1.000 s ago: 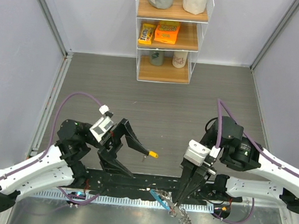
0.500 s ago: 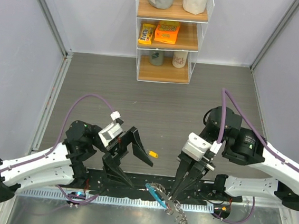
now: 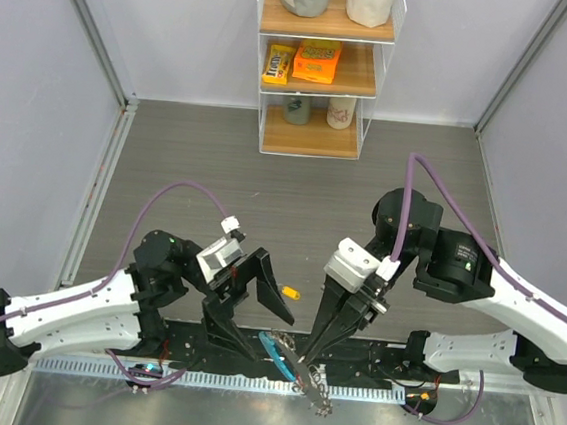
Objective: Put the keys on the keyring
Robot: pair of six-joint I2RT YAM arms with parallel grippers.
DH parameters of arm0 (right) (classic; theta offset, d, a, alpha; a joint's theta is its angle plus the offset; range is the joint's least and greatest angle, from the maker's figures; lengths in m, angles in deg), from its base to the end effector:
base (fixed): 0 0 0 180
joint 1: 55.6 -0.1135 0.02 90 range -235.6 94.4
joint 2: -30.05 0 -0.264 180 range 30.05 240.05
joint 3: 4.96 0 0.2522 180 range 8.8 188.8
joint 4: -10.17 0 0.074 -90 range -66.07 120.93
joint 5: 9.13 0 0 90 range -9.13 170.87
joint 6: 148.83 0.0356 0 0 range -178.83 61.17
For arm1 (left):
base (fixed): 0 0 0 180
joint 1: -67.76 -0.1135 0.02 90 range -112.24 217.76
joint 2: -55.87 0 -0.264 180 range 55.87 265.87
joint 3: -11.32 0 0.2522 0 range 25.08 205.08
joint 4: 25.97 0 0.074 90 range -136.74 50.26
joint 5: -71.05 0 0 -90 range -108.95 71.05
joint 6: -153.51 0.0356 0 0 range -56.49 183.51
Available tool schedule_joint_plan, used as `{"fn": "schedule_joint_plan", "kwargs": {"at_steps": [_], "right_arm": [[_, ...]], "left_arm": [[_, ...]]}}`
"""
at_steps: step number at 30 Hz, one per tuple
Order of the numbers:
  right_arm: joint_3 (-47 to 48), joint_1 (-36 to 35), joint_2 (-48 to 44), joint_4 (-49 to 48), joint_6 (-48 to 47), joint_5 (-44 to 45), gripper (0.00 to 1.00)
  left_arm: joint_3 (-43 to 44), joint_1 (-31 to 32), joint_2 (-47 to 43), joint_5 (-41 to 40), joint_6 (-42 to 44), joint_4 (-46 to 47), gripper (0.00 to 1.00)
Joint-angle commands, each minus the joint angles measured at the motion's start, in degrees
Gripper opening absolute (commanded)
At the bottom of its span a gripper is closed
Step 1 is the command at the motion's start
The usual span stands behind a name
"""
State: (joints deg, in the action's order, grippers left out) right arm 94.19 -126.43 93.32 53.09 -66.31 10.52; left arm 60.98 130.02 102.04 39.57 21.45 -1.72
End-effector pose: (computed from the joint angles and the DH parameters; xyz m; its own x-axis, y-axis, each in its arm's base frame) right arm 0.0310 0.1913 0.4866 0.0414 -0.0142 -0.9990 -0.6245 -0.7809 -0.0148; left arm 0.0527 -0.1654 0.3624 -0.3841 -0.0212 -0.9230 0.7491 -0.5915 -0.2982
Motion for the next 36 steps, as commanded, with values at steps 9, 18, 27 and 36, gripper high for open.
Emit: {"fn": "schedule_joint_plan", "kwargs": {"at_steps": [9,18,27,36], "right_arm": [[5.3,-0.3,1.0,-0.8,-1.0,0.6,0.06],[5.2,-0.2,1.2,-0.7,-1.9,1.1,0.06],[5.1,-0.2,-0.2,2.2,-4.5,2.4,0.06],[-5.7,-0.1,-7.5,1.4,-2.3,8.4,0.06]], "left_arm": [[1.9,2.1,1.0,0.0,-0.7,3.7,0.74],[3.4,3.1,3.1,0.1,-1.2,5.4,0.53],[4.0,3.7,3.8,-0.2,-1.6,5.5,0.09],[7.4,3.7,0.5,-3.8,9.4,-12.8,0.00]]}}
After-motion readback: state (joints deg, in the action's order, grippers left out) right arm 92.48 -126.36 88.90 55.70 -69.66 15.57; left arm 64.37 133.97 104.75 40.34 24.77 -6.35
